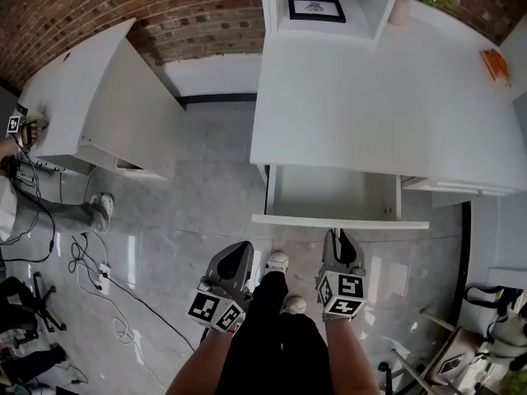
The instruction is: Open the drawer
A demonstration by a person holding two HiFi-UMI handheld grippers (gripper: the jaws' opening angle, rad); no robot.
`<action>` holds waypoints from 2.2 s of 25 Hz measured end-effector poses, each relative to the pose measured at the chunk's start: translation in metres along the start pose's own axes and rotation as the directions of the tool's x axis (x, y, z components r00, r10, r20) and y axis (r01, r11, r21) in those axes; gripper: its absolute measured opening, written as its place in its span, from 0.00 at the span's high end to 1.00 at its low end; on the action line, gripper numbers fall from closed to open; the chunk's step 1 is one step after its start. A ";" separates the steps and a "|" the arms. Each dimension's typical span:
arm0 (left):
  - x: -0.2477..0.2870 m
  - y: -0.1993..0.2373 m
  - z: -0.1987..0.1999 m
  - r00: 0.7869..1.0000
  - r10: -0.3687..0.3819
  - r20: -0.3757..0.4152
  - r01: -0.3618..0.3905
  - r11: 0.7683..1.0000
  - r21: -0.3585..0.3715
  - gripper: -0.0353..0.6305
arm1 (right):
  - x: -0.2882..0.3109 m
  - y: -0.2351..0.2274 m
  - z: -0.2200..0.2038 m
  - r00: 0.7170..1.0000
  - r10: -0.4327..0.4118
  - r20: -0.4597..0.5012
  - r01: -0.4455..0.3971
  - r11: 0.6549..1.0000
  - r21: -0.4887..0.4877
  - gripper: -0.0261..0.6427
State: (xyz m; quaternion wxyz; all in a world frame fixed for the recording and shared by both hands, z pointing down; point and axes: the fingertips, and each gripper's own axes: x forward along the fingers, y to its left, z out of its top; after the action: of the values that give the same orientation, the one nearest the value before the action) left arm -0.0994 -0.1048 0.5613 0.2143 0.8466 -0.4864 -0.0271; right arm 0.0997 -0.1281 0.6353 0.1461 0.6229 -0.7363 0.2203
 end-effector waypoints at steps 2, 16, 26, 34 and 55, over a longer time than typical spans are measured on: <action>-0.004 -0.003 -0.002 1.000 -0.001 -0.001 0.001 1.000 -0.001 0.94 | -0.005 0.001 -0.004 1.000 -0.001 -0.007 0.001 1.000 -0.003 0.84; -0.025 -0.013 -0.005 1.000 0.000 -0.002 0.000 1.000 0.014 0.94 | -0.034 0.007 -0.020 1.000 0.003 -0.016 -0.003 1.000 -0.008 0.84; -0.032 -0.019 -0.009 1.000 0.016 0.014 -0.016 1.000 0.010 0.94 | -0.048 0.011 -0.029 1.000 0.020 -0.018 -0.020 0.999 -0.027 0.84; -0.041 -0.022 -0.010 1.000 0.019 0.020 -0.019 1.000 0.012 0.94 | -0.062 0.014 -0.039 0.999 0.025 -0.026 -0.026 0.999 -0.039 0.84; -0.078 -0.033 -0.022 1.000 0.009 0.010 -0.009 1.000 0.018 0.94 | -0.111 0.025 -0.069 0.998 0.022 -0.058 -0.026 0.997 -0.067 0.84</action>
State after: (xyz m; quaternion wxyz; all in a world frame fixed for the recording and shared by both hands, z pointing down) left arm -0.1077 -0.0179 0.5560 0.2044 0.8462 -0.4914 -0.0258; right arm 0.0916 0.0052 0.6369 0.1852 0.6022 -0.7463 0.2147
